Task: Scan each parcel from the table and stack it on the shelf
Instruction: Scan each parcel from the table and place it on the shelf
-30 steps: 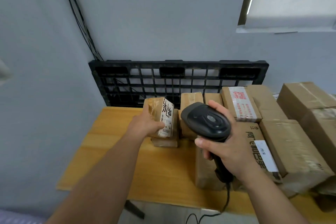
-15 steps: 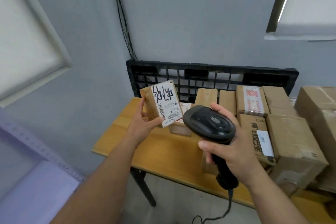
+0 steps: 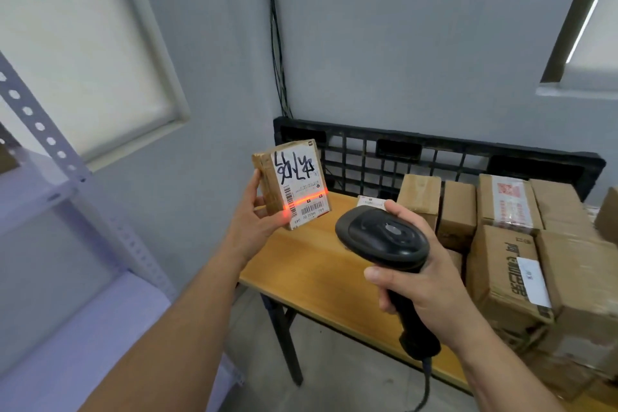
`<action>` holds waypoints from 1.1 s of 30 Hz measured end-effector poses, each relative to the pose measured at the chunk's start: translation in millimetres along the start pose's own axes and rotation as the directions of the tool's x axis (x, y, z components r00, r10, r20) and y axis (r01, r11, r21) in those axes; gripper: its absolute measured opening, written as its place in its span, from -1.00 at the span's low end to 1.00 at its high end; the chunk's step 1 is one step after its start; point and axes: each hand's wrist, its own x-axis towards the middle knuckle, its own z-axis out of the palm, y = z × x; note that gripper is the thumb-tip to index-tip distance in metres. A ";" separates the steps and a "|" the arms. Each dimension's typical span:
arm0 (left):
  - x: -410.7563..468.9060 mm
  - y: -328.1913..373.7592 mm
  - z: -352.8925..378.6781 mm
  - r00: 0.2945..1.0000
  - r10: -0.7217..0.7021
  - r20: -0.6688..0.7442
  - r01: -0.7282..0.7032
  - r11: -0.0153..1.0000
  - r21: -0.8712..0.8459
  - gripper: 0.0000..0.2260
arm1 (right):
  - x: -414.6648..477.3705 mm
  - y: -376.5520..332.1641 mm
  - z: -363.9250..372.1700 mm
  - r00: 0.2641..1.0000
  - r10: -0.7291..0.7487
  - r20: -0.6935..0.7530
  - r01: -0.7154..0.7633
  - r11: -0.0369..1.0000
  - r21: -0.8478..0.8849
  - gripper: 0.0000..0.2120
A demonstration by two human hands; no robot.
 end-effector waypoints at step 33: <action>-15.3 -2.9 -71.4 0.987 0.021 -0.158 -0.011 0.998 0.060 -0.19 | 19.7 -8.3 48.5 0.983 -0.044 0.178 0.043 0.999 0.011 -0.21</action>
